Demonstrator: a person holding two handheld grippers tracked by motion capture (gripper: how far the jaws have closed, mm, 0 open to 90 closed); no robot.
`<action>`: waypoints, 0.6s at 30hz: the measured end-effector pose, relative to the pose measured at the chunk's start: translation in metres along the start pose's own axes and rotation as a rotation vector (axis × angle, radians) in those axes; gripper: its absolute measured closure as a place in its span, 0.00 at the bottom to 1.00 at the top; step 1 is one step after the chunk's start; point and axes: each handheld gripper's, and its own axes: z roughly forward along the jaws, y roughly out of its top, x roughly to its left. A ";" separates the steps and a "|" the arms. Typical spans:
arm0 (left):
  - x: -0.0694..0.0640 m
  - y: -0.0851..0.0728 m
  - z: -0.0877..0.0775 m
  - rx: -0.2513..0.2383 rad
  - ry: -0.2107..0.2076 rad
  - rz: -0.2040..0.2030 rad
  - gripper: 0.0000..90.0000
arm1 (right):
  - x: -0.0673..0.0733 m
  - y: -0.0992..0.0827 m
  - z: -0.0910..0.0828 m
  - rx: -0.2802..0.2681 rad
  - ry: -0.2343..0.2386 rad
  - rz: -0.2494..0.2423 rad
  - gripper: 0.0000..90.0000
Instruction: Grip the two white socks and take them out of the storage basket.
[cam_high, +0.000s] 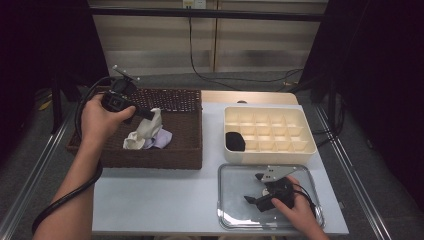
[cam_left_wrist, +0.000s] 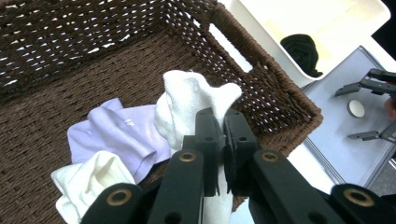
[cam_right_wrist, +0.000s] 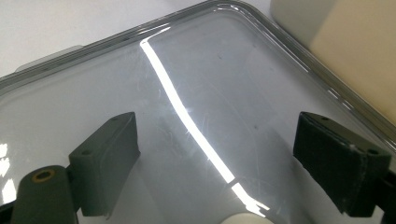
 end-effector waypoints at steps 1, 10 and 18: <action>-0.001 0.000 0.000 -0.004 -0.004 0.000 0.95 | 0.000 0.000 0.000 0.000 0.001 -0.001 0.15; -0.017 -0.006 -0.002 -0.001 -0.036 0.022 0.95 | 0.000 0.000 0.000 0.000 0.000 0.000 0.15; -0.027 -0.008 -0.003 0.014 -0.053 0.039 0.95 | 0.000 0.000 0.000 0.000 0.000 0.000 0.15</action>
